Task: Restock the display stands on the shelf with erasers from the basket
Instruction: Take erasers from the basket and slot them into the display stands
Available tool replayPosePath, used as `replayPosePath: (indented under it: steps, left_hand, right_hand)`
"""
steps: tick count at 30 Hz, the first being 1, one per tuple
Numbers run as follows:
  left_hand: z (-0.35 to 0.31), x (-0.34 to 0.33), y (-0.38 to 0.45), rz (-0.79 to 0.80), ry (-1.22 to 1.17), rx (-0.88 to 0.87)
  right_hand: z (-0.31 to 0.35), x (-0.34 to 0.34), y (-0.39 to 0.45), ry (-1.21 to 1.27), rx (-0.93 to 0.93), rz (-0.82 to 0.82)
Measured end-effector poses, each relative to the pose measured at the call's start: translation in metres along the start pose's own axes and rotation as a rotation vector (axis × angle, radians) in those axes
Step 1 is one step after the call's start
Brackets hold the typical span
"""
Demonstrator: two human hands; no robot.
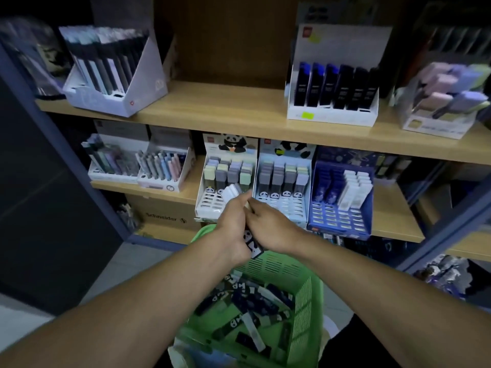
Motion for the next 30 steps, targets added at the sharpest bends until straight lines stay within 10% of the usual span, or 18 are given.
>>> replayPosePath:
  steps: [12,20,30]
  left_hand:
    - [-0.023,0.012,0.057,-0.018,0.010,-0.140]
    - [-0.017,0.002,0.064,0.034,0.136,-0.165]
    - [-0.014,0.003,0.062,-0.008,0.278,-0.215]
  right_hand:
    - [0.000,0.022,0.025,0.128,0.099,-0.202]
    - [-0.040,0.032,0.052,0.514,-0.165,0.102]
    - [-0.024,0.040,0.032,-0.100,0.015,-0.275]
Point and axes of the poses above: each hand's wrist, its own y-axis towards the middle knuckle, its own x-axis out of the back of the hand, z = x × y, the point moved 9 cm from there along y, towards the middle knuckle, and after that the axes turned 14 degrees about -x, right-handed, at the moved point
